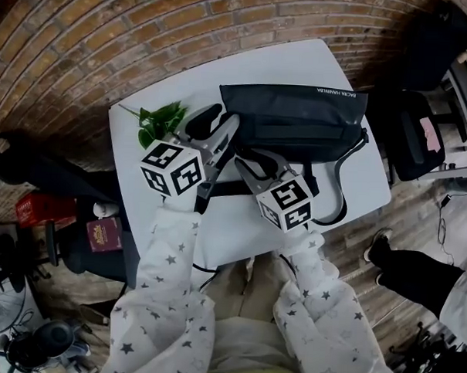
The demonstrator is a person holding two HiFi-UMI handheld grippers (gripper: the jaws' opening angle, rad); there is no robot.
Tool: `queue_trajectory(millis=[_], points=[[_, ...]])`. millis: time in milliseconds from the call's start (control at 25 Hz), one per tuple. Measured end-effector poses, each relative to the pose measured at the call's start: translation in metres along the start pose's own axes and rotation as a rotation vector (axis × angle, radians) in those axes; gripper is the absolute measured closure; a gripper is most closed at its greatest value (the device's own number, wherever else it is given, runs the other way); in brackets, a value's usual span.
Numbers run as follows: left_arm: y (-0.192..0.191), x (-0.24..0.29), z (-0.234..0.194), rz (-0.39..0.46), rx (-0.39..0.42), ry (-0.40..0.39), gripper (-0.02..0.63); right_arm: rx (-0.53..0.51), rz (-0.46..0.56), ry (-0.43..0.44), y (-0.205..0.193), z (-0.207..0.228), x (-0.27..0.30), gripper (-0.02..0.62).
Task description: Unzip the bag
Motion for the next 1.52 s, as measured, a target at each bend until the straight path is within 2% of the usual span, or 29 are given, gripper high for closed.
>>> queue_trajectory(millis=[240, 520, 800, 1520], points=[[0.0, 0.012, 0.0, -0.017, 0.013, -0.05, 0.43, -0.02, -0.021, -0.073, 0.001, 0.003, 0.005, 0.512], [0.0, 0.014, -0.001, -0.013, 0.026, -0.079, 0.465, -0.045, -0.038, -0.089, 0.002, 0.004, 0.005, 0.572], [-0.001, 0.014, 0.0, -0.022, 0.059, -0.101, 0.482, -0.03, -0.031, -0.107, 0.0, 0.003, 0.0, 0.575], [-0.003, 0.016, 0.003, -0.022, 0.098, -0.093, 0.494, -0.027, -0.05, -0.166, 0.002, 0.011, -0.024, 0.577]])
Point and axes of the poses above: the fingertips, and each gripper's own axes: x forward along the fingers, z to its right, y out of its top, the point moved 9 cm from there along -x, backward along the fingers, and after that the axes turned 10 degrees about -z, right-handed, at the moved point
